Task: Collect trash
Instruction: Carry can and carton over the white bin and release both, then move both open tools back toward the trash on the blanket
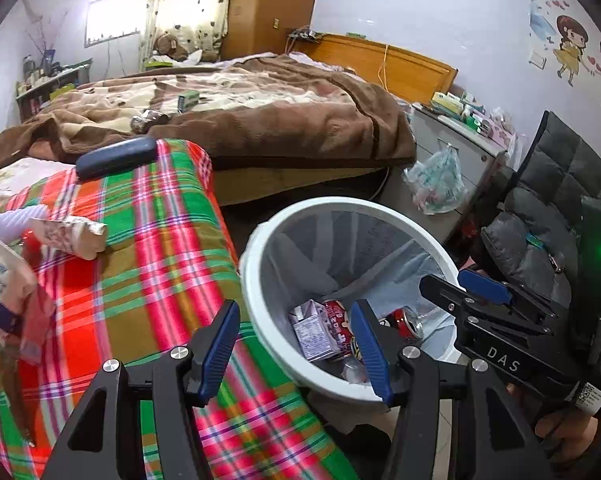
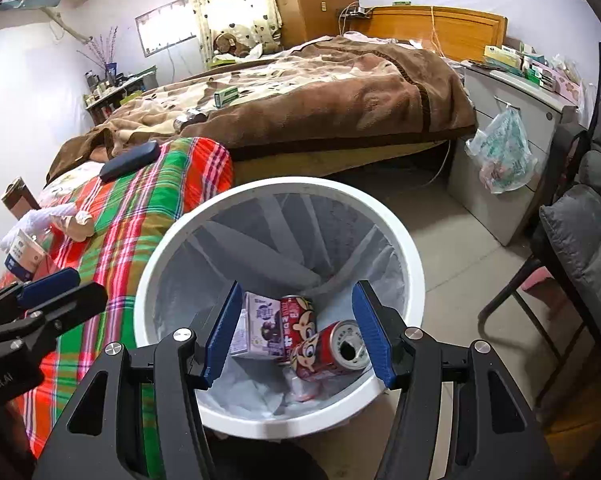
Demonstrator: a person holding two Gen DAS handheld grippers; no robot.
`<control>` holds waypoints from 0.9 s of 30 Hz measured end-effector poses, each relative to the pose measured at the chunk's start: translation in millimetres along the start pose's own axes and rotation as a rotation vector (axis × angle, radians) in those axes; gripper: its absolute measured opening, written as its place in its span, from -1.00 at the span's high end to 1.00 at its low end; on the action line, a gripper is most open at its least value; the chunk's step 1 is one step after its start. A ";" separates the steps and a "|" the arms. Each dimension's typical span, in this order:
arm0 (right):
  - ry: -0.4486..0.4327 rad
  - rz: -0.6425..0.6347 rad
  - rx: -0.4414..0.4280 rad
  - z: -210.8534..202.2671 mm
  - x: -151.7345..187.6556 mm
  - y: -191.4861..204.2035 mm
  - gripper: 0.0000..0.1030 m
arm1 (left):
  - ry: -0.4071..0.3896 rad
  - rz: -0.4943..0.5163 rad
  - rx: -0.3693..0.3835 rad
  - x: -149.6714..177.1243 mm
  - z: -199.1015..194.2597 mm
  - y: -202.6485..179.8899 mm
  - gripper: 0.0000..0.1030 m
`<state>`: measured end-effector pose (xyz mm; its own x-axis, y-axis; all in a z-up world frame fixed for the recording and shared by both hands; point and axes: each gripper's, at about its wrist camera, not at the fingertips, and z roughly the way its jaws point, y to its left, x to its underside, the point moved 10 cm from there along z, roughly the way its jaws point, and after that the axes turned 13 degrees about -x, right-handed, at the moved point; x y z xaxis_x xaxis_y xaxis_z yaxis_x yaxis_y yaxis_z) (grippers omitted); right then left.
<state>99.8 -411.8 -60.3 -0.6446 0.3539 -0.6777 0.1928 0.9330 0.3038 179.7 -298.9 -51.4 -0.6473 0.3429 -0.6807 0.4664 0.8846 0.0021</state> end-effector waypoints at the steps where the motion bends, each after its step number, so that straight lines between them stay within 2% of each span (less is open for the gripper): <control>1: -0.002 -0.001 -0.003 -0.3 0.0 2.0 -0.14 | -0.002 -0.007 -0.002 0.3 -2.0 3.4 -0.11; 12: -0.020 -0.036 -0.045 -1.1 0.0 38.4 -0.14 | -0.024 -0.092 -0.055 13.6 -26.0 56.5 -0.11; 27: 0.008 -0.114 -0.137 16.3 10.2 110.8 -0.14 | -0.057 -0.238 -0.200 37.2 -59.4 167.5 -0.11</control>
<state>126.7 -303.7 -44.5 -0.6624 0.2451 -0.7079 0.0158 0.9493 0.3139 197.9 -119.2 -32.8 -0.6865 0.1053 -0.7194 0.1745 0.9844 -0.0225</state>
